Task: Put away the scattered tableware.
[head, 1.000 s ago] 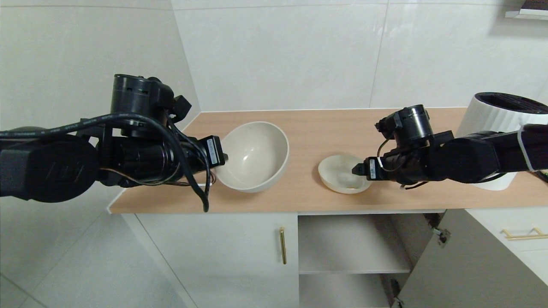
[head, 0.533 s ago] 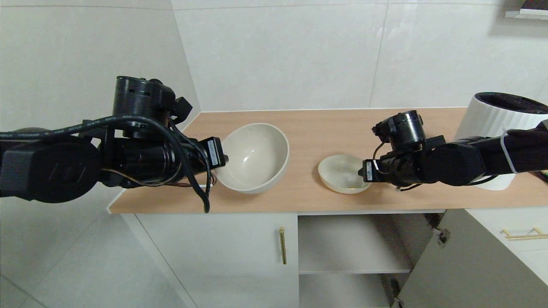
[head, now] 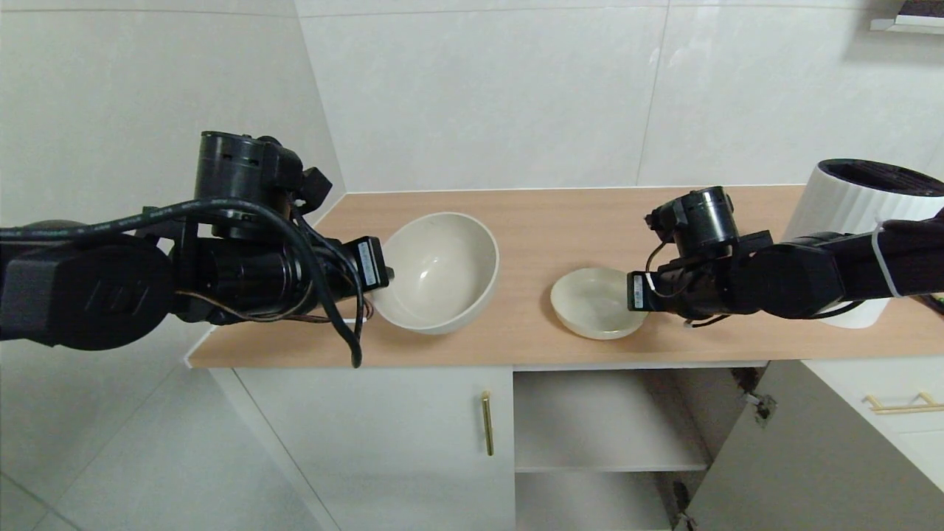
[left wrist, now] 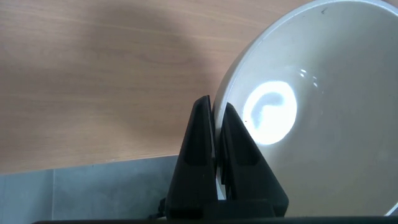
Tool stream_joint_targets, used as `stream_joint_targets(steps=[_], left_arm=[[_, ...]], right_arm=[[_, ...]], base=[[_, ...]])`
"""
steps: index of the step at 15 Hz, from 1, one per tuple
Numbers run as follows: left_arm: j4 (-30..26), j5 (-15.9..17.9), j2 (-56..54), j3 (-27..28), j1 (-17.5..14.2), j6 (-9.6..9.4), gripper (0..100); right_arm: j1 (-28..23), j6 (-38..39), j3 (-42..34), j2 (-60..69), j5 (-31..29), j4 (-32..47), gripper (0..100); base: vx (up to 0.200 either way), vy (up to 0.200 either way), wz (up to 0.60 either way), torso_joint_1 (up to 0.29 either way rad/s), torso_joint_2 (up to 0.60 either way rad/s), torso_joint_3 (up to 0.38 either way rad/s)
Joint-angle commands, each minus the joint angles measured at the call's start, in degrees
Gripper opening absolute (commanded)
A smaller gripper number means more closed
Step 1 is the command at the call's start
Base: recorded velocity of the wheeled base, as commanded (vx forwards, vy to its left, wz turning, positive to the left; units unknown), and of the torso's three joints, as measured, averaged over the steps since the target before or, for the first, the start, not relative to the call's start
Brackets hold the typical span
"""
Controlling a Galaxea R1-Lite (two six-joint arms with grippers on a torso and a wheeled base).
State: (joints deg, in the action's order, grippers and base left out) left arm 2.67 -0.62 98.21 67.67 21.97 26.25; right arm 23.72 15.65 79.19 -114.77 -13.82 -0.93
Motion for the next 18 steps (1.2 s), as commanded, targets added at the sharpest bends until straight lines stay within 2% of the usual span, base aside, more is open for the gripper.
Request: stream_joint_targets(steps=[1, 4, 6, 8, 10, 12, 14, 16, 18], left_arm=[[0.05, -0.08, -0.03, 0.01, 0.01, -0.14, 0], [0.05, -0.52, -1.09, -1.49, -0.08, -0.14, 0], [0.14, -0.35, -4.52, -5.44, -0.08, -0.49, 0], [0.14, -0.35, -6.89, -9.31, 0.01, -1.81, 0], [0.41, -0.43, -9.35, -12.83, 0.01, -2.69, 0], [1.64, -0.26, -12.25, -16.34, 1.50, -3.75, 0], [3.83, -0.17, -15.06, -21.44, 3.08, -4.01, 0], [5.94, -0.08, -16.73, -25.39, 3.52, -5.59, 0], [6.56, -0.08, -17.88, -27.24, 3.52, -5.59, 0]], right_arm=[[0.27, 0.69, -0.09, 1.92, 0.11, 0.22, 0], [0.36, 1.22, -4.92, 8.08, 0.55, 0.31, 0], [0.53, 1.22, -6.86, 12.56, 1.96, 0.66, 0], [1.68, 1.31, -8.26, 17.48, 3.01, 4.88, 0], [2.82, 1.31, -13.71, 21.96, 6.35, 9.10, 0], [3.44, 1.31, -19.07, 26.09, 9.52, 9.19, 0], [5.98, 1.31, -23.82, 28.99, 9.87, 9.45, 0], [7.04, 1.66, -26.46, 29.87, 9.96, 9.28, 0], [7.13, 3.16, -27.77, 30.05, 9.96, 9.28, 0]], base=[[0.000, 0.000, 0.00, 0.000, 0.00, 0.000], [0.000, 0.000, 0.00, 0.000, 0.00, 0.000], [0.000, 0.000, 0.00, 0.000, 0.00, 0.000], [0.000, 0.000, 0.00, 0.000, 0.00, 0.000], [0.000, 0.000, 0.00, 0.000, 0.00, 0.000], [0.000, 0.000, 0.00, 0.000, 0.00, 0.000], [0.000, 0.000, 0.00, 0.000, 0.00, 0.000], [0.000, 0.000, 0.00, 0.000, 0.00, 0.000], [0.000, 0.000, 0.00, 0.000, 0.00, 0.000]])
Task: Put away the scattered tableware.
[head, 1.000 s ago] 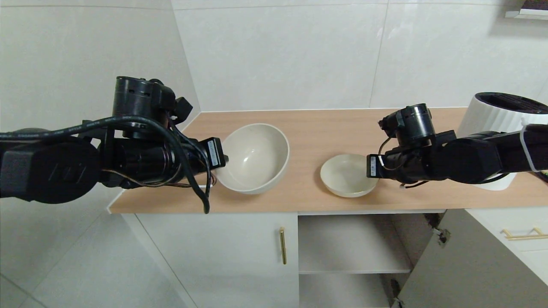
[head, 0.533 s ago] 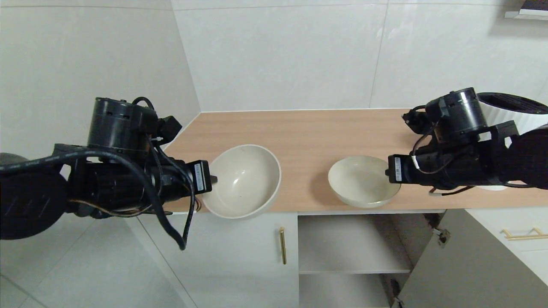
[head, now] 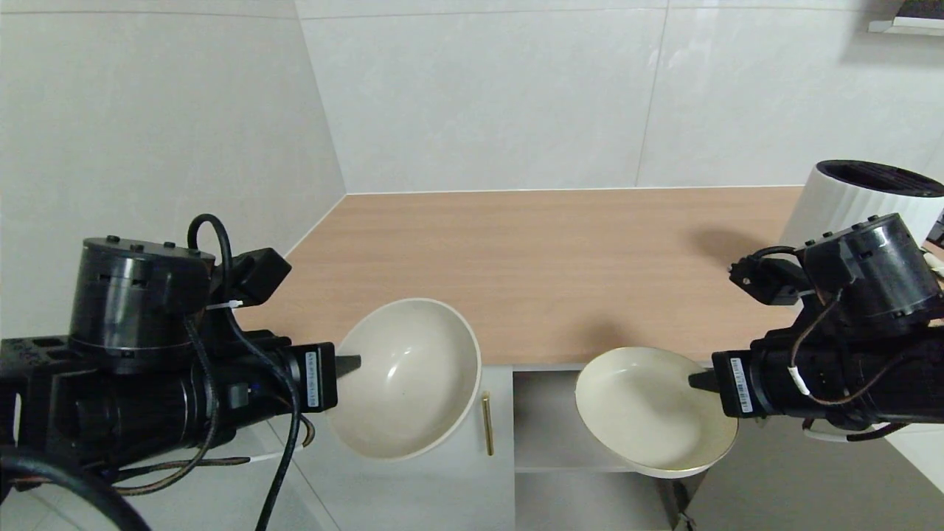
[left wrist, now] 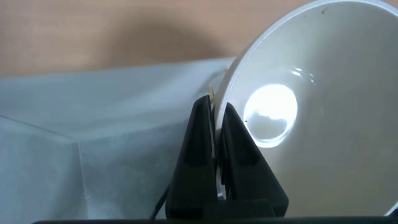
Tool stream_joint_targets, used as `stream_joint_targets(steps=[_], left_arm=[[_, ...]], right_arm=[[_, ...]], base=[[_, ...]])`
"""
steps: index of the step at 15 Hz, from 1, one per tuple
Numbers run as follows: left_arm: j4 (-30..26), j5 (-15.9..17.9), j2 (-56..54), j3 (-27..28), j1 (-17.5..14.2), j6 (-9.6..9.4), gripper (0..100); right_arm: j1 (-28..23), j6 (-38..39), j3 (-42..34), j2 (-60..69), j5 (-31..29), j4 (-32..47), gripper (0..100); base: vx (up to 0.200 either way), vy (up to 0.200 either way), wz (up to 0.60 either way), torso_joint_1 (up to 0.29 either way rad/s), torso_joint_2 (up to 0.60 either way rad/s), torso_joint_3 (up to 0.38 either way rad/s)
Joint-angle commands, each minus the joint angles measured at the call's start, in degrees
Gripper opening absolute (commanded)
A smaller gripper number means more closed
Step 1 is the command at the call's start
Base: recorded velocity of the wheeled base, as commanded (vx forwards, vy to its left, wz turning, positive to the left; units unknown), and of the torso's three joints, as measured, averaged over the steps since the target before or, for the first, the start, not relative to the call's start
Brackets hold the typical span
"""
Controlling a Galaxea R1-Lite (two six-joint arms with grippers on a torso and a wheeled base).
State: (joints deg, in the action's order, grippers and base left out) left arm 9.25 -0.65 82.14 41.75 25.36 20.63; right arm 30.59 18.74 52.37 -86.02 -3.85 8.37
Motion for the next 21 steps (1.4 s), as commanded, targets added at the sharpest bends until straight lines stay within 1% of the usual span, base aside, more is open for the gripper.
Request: stream_joint_targets(steps=[1, 4, 7, 15, 19, 21], left_arm=[[-0.02, -0.06, -1.81, -1.32, 0.13, 0.12, 0], [-0.02, 0.29, -1.11, -1.32, 0.13, 0.20, 0], [-0.02, 0.73, -0.84, -1.24, 0.13, 0.20, 0], [-0.02, 0.82, -0.75, -1.32, 0.13, 0.12, 0], [-0.02, 0.82, -0.67, -1.41, 0.13, 0.12, 0], [-0.02, 0.73, -0.84, -1.24, 0.04, 0.12, 0]], right_arm=[[0.26, 0.07, -1.39, 1.29, -0.01, -0.03, 0], [0.18, 0.25, -1.48, 1.03, -0.01, -0.03, 0], [0.09, 0.25, -1.48, 0.32, -0.10, -0.20, 0], [-0.09, 0.16, -2.80, -0.73, -0.37, -0.99, 0], [-0.09, -0.10, -4.82, -1.35, -0.45, -4.24, 0], [-0.09, -0.19, -5.17, -1.35, -0.45, -4.51, 0]], base=[[0.000, 0.000, 0.00, 0.000, 0.00, 0.000], [0.000, 0.000, 0.00, 0.000, 0.00, 0.000], [-0.200, 0.000, 0.00, 0.004, 0.00, 0.006], [0.000, 0.000, 0.00, 0.000, 0.00, 0.000], [0.000, 0.000, 0.00, 0.000, 0.00, 0.000], [0.000, 0.000, 0.00, -0.031, 0.06, 0.040]])
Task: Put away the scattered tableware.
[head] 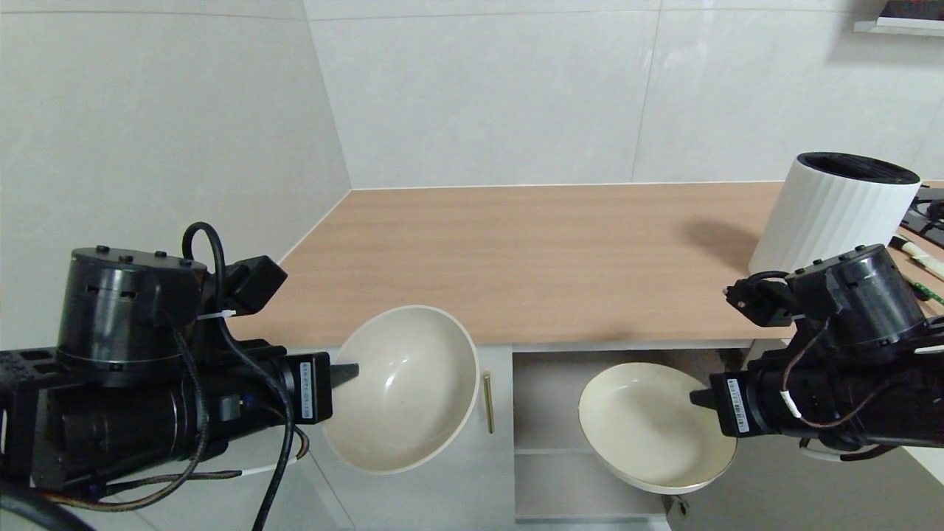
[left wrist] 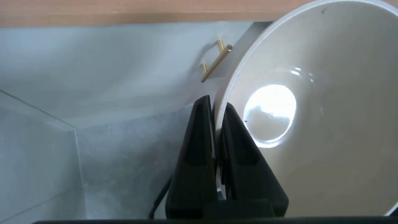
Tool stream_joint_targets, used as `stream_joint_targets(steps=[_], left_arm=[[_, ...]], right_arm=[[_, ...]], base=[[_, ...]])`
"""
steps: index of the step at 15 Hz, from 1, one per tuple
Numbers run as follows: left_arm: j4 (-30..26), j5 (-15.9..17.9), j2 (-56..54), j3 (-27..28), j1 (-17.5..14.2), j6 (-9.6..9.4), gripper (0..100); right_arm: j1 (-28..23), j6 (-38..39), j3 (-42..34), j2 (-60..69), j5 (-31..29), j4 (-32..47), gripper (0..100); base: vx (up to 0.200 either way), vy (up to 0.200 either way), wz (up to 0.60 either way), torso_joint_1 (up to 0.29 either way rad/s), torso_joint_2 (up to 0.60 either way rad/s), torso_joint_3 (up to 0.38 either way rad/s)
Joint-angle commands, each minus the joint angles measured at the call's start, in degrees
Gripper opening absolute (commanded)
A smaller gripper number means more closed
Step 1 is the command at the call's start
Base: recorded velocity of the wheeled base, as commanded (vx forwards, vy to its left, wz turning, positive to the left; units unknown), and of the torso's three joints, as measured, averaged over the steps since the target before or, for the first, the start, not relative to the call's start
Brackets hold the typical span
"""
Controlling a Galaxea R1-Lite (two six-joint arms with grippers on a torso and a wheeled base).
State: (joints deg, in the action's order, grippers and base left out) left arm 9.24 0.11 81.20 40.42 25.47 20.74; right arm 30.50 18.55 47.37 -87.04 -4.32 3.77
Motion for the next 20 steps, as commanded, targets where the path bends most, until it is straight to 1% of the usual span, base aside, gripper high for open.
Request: stream_joint_targets(steps=[1, 12, 15, 20], left_arm=[[-0.01, -0.02, 0.10, 0.09, -0.07, 0.01, 0], [-0.01, -0.02, 0.27, 0.18, -0.33, 0.01, 0], [-0.01, -0.02, 0.27, 0.18, -0.33, 0.01, 0], [-0.01, -0.02, 0.45, 0.18, -0.33, 0.01, 0]], right_arm=[[0.00, -0.01, -0.18, -0.32, 0.01, 0.10, 0], [0.00, -0.01, -0.53, -0.41, -0.08, -0.51, 0], [0.00, -0.18, -1.93, -0.67, -0.08, -3.15, 0], [0.00, -0.89, -2.46, -0.85, -0.17, -3.68, 0]], base=[[0.000, 0.000, 0.00, -0.124, 0.30, 0.163], [0.000, 0.000, 0.00, -0.173, 0.47, 0.286], [0.000, 0.000, 0.00, -0.146, 0.46, 0.312], [0.000, 0.000, 0.00, -0.095, 0.41, 0.303]])
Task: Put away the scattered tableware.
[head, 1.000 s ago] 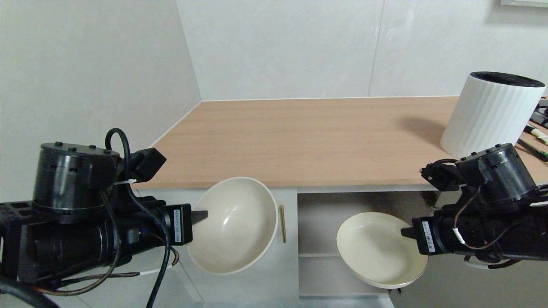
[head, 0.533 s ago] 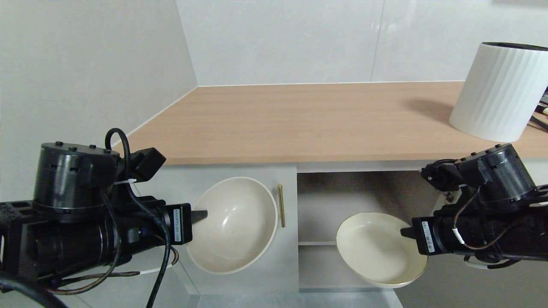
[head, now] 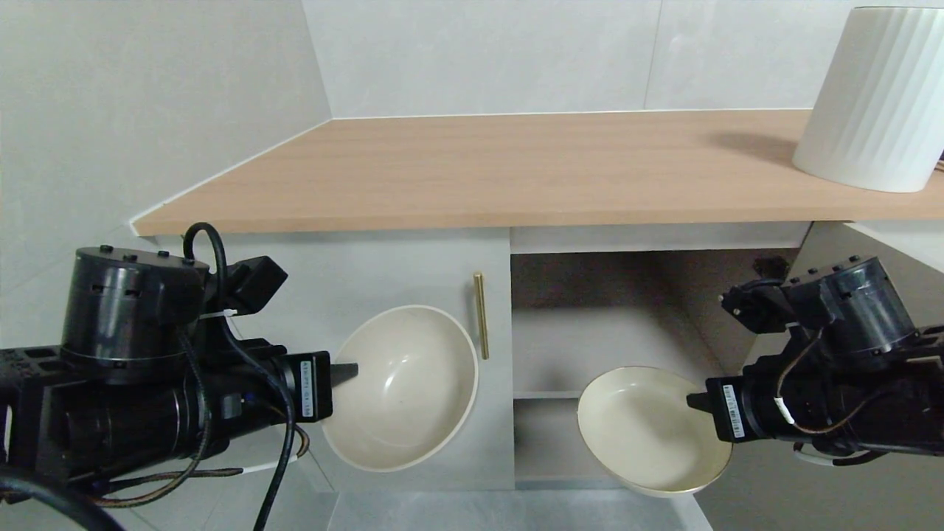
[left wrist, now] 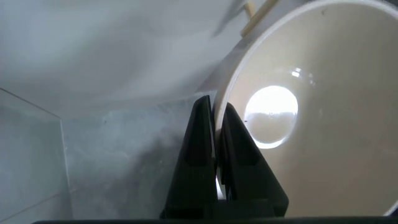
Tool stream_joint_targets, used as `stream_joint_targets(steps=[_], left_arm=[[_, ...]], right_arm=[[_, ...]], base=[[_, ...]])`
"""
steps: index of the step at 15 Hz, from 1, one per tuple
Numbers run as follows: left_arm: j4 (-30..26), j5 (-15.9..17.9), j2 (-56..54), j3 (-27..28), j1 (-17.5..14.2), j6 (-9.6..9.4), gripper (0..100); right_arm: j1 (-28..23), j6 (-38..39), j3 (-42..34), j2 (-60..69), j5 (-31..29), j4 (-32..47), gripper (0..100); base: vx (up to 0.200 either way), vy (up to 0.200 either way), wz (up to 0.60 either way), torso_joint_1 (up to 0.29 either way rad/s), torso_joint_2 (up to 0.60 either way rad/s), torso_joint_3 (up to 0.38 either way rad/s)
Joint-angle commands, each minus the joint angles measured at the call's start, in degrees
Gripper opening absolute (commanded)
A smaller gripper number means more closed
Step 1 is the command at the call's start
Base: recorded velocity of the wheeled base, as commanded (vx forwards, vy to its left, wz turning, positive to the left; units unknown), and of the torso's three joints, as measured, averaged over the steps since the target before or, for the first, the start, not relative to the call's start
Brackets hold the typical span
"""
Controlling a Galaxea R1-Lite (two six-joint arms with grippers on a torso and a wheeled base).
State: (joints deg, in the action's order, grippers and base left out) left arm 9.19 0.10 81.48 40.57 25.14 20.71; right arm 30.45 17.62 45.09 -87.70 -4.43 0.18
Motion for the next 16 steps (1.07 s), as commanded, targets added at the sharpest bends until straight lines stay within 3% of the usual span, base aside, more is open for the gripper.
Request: stream_joint_targets(steps=[1, 9, 16], left_arm=[[0.04, -0.01, 0.17, 0.04, 0.00, 0.03, 0], [0.04, -0.01, 0.34, 0.04, 0.00, 0.03, 0], [0.04, -0.01, 0.78, 0.04, 0.00, 0.03, 0]], right_arm=[[0.05, -0.04, -0.27, -0.28, 0.03, -0.09, 0], [0.05, 0.14, -0.27, -8.19, -0.23, -3.35, 0], [-2.06, 6.29, 1.05, -30.69, -5.95, -26.37, 0]], base=[[0.000, 0.000, 0.00, -0.032, 0.14, 0.119], [0.000, 0.000, 0.00, -0.002, 0.01, 0.010], [0.000, 0.000, 0.00, 0.000, 0.00, 0.000]])
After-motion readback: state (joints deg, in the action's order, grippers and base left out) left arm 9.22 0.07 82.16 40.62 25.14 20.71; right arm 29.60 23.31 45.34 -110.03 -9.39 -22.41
